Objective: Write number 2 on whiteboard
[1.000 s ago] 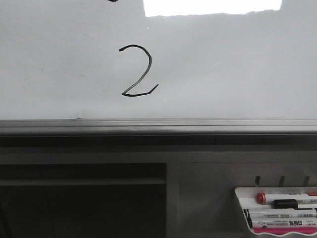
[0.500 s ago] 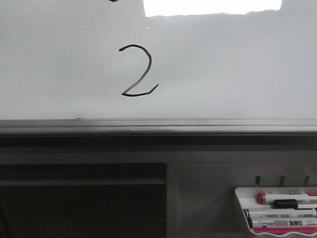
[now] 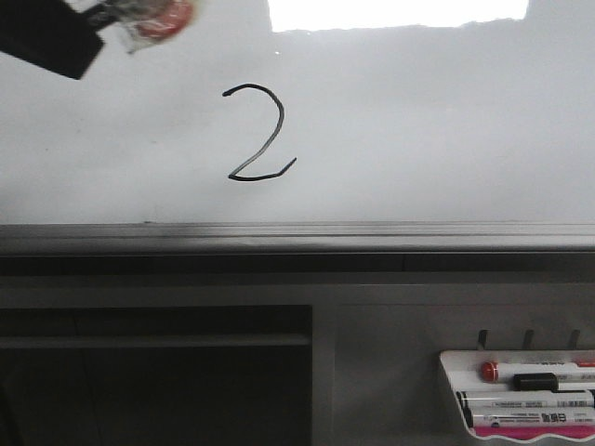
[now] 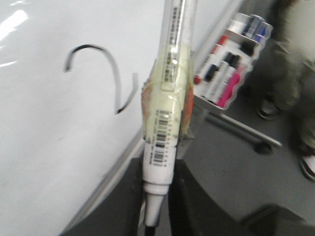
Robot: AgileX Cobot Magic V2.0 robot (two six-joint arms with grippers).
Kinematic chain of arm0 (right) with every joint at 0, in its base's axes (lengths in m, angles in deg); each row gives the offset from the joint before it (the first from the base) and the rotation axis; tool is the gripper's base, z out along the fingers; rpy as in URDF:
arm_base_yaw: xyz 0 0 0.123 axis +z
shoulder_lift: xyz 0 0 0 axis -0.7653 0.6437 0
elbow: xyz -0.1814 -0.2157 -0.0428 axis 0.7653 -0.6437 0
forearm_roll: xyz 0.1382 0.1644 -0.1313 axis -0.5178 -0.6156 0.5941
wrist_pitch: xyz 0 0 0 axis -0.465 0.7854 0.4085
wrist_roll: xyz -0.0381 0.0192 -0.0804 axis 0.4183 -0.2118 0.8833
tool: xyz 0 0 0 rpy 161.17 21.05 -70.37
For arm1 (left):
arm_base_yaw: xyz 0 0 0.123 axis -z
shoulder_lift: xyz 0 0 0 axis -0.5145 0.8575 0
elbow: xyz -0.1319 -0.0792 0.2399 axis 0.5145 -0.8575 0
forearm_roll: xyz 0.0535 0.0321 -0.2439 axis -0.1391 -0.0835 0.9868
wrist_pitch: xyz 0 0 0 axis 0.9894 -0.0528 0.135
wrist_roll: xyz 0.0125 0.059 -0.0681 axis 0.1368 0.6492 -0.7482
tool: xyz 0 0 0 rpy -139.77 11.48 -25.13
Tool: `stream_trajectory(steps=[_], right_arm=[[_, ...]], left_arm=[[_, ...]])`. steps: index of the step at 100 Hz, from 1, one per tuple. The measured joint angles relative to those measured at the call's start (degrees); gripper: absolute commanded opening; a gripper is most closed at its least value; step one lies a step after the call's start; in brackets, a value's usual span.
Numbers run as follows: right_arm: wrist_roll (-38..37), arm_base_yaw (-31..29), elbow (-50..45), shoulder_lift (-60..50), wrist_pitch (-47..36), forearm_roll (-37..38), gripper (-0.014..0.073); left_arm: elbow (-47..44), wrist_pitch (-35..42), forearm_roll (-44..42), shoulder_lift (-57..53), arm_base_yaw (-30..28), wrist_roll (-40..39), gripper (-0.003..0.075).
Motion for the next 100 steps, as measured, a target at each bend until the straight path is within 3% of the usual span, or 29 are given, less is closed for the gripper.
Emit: stream_trajectory(steps=[21, 31, 41, 100], right_arm=[[-3.9, -2.8, -4.2, -4.9, 0.2, 1.8, 0.0362], [-4.2, -2.9, -6.3, -5.8, 0.2, 2.0, 0.0362], [-4.4, -2.9, -7.7, -5.8, -0.2, 2.0, 0.0362], [-4.5, -2.9, -8.8, -5.8, -2.0, 2.2, 0.0362]], left_arm=[[-13.8, 22.8, 7.5, -11.2, -10.0, -2.7, -0.002], [-18.4, 35.0, 11.6, -12.8, -12.5, -3.0, -0.002], [-20.0, 41.6, 15.1, -11.8, -13.1, -3.4, -0.002], [-15.1, 43.6, 17.0, 5.3, -11.5, -3.9, -0.002]])
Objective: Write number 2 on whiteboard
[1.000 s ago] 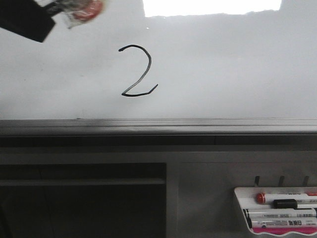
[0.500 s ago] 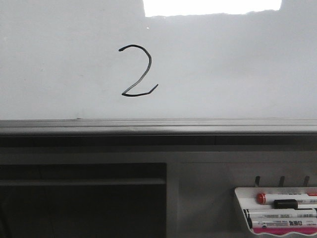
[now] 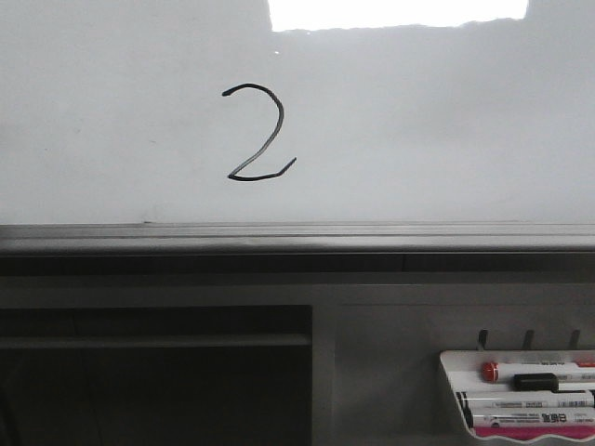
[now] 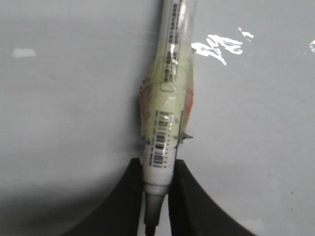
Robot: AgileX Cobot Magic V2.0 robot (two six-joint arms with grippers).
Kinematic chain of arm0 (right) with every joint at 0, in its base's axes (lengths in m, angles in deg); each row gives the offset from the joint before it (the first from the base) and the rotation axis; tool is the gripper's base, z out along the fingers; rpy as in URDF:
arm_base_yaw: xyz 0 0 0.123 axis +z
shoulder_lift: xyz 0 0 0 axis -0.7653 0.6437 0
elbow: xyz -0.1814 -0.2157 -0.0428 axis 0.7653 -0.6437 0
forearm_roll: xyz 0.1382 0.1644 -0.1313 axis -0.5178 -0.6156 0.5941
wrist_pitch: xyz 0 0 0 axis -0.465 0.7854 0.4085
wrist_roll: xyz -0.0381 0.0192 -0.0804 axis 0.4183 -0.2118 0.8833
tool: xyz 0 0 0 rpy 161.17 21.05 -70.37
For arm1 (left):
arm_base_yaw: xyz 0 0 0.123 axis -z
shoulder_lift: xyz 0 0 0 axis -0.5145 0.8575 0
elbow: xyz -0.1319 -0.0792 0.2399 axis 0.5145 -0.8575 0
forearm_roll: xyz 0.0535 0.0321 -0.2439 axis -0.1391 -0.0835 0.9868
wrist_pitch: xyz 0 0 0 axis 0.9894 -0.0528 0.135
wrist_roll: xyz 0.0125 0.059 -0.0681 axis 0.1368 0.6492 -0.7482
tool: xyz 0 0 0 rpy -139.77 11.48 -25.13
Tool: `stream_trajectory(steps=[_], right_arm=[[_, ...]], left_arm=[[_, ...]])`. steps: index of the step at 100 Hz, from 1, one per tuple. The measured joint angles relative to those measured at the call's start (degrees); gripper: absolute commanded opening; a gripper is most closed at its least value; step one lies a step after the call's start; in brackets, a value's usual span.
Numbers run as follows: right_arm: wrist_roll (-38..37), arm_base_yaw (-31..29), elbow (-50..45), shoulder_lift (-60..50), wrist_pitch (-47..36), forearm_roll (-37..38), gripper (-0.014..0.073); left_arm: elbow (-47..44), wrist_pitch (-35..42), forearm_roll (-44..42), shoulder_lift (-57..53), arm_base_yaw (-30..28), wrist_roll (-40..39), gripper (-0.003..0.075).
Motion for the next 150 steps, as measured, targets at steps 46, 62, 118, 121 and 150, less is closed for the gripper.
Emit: stream_trajectory(steps=[46, 62, 118, 121, 150], right_arm=[[-0.1, 0.0, 0.0, 0.0, 0.0, 0.0, 0.0362], [-0.1, 0.0, 0.0, 0.0, 0.0, 0.0, 0.0362], [-28.5, 0.0, 1.4, -1.8, 2.7, 20.7, 0.0362], [-30.4, 0.0, 1.4, -1.9, 2.7, 21.8, 0.0362], [-41.6, 0.0, -8.3, -7.9, -7.5, 24.7, 0.0356]], left_arm=[[0.4, 0.0, 0.0, 2.1, 0.3, 0.0, 0.014], [0.4, -0.5, -0.4, 2.3, 0.3, 0.0, 0.0262], [4.0, -31.3, -12.7, -10.9, -12.4, -3.7, 0.037], [5.1, -34.9, -15.8, -11.5, -13.9, -7.0, 0.037], [11.5, -47.8, -40.8, -17.3, -24.3, -32.3, 0.0369]])
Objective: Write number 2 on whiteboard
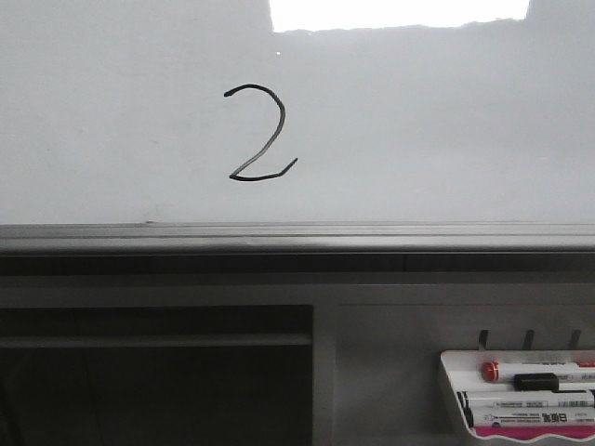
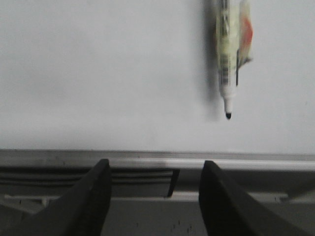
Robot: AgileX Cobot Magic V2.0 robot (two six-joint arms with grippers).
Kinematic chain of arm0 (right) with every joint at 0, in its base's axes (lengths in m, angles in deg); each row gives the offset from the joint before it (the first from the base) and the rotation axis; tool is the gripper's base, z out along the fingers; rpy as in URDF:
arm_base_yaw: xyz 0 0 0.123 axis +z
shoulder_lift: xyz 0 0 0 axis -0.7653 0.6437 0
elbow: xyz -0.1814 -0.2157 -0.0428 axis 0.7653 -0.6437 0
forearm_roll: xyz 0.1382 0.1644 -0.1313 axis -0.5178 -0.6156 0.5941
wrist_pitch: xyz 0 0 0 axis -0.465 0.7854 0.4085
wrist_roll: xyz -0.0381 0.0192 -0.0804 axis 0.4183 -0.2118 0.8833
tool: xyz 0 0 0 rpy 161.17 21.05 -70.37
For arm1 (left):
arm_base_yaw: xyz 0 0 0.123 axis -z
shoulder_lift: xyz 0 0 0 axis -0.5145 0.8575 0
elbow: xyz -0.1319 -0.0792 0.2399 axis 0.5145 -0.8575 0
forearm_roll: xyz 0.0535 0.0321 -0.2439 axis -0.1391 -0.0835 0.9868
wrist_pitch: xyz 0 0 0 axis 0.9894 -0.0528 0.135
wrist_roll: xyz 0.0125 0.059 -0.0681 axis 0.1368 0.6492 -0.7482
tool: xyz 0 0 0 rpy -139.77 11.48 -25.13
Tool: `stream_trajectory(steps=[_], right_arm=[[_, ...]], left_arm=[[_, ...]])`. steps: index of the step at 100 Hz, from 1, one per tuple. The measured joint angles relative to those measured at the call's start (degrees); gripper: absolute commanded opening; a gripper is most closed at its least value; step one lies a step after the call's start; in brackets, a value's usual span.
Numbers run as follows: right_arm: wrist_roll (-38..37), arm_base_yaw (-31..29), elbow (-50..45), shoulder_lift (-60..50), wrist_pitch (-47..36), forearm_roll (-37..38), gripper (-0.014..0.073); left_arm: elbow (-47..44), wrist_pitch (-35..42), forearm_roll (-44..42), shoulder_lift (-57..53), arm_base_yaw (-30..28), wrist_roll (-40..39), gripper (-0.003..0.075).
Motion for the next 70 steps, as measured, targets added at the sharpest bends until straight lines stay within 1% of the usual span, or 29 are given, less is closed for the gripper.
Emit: stream_trajectory(steps=[9, 28, 37, 44, 46, 51, 53, 61, 70], right_arm=[[-1.7, 0.0, -6.3, -2.9, -8.0, 0.1, 0.0304], [-4.8, 0.0, -16.2, -10.7, -23.8, 0.1, 0.0157], [-5.3, 0.0, -20.5, -15.1, -30.9, 0.1, 0.0098], [-5.3, 0.0, -23.7, -18.1, -35.7, 0.1, 0.0034], [-5.3, 0.0, -24.7, -18.9, -36.6, 0.1, 0.0004], [-5.3, 0.0, -26.7, -20.5, -39.7, 0.1, -0.0042], [-5.3, 0.0, -27.5, -21.0, -40.4, 0.1, -0.0069], [-5.3, 0.0, -29.8, -22.4, -44.0, 0.1, -0.0074], [-5.3, 0.0, -31.7, -23.0, -47.5, 0.0, -0.0074]], left_arm=[[-2.0, 4.2, 0.3, -4.6, 1.3, -0.8, 0.0369], [-7.7, 11.3, -1.3, -13.6, 8.7, -1.2, 0.0368], [-9.9, 14.6, -1.9, -17.3, 10.4, -1.2, 0.0353], [-11.6, 16.9, -2.0, -19.5, 10.8, -1.3, 0.0283], [-12.0, 17.4, -2.0, -19.9, 10.8, -1.3, 0.024], [-13.0, 18.9, -2.1, -20.7, 10.8, -1.3, 0.0168], [-13.3, 19.4, -2.1, -20.9, 10.8, -1.3, 0.0118], [-14.0, 21.4, -2.0, -21.4, 10.8, -1.3, -0.0011], [-14.4, 24.2, -1.2, -21.5, 10.8, -1.4, -0.002]])
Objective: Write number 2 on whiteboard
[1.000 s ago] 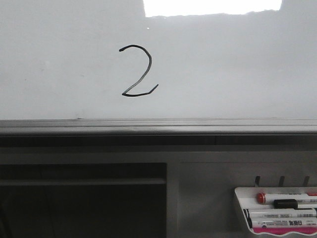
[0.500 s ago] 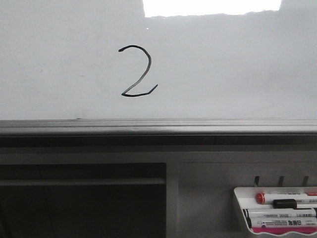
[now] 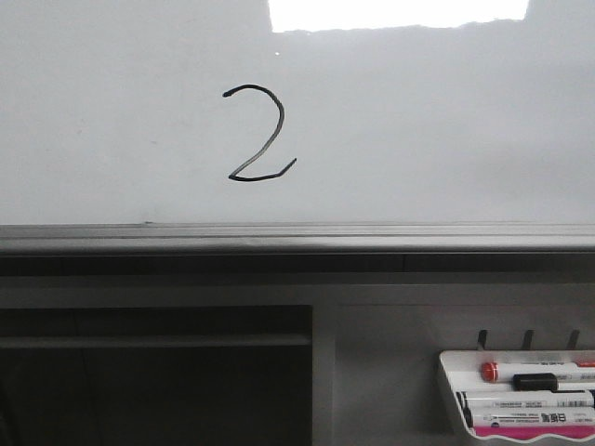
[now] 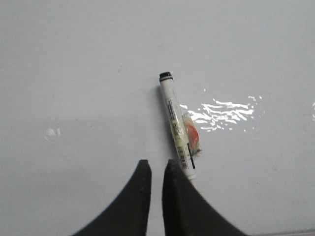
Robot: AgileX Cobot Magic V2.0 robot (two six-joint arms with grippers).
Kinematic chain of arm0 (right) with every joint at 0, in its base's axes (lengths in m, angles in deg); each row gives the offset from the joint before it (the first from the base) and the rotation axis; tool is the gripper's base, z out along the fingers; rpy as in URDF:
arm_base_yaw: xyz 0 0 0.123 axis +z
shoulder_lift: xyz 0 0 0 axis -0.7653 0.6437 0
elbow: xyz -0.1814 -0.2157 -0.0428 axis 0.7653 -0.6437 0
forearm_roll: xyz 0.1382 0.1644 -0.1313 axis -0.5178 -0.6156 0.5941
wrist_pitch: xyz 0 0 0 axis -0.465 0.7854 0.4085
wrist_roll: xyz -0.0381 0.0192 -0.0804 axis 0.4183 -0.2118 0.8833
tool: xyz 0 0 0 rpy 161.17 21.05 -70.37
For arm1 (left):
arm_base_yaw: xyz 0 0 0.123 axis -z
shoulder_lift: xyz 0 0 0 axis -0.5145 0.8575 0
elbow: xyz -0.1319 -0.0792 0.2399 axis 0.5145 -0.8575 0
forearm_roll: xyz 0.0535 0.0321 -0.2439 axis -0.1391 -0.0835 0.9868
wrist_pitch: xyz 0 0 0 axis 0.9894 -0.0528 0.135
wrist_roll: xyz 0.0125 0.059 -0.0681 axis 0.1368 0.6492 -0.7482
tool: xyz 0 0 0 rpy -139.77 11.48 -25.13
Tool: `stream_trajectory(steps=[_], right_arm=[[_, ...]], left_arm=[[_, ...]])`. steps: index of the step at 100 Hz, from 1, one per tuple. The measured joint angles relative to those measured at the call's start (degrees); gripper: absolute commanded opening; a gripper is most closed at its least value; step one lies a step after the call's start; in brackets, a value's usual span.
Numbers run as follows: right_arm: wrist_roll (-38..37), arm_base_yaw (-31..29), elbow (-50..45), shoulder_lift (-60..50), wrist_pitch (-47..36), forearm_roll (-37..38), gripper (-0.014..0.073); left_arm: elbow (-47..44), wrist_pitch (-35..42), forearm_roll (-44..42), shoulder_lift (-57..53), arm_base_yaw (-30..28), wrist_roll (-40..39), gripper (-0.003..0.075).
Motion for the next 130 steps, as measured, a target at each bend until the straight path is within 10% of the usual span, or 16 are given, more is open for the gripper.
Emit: stream_trajectory(steps=[63, 130], right_arm=[[-0.2, 0.0, -3.3, -0.1, -5.8, -8.4, -0.0074], [-0.3, 0.0, -3.3, -0.1, -5.8, -8.5, -0.0074]], left_arm=[[-1.2, 2.5, 1.9, -1.7, 0.9, -0.2, -0.002], [-26.8, 15.5, -8.7, -24.5, 1.8, -10.3, -0.002]])
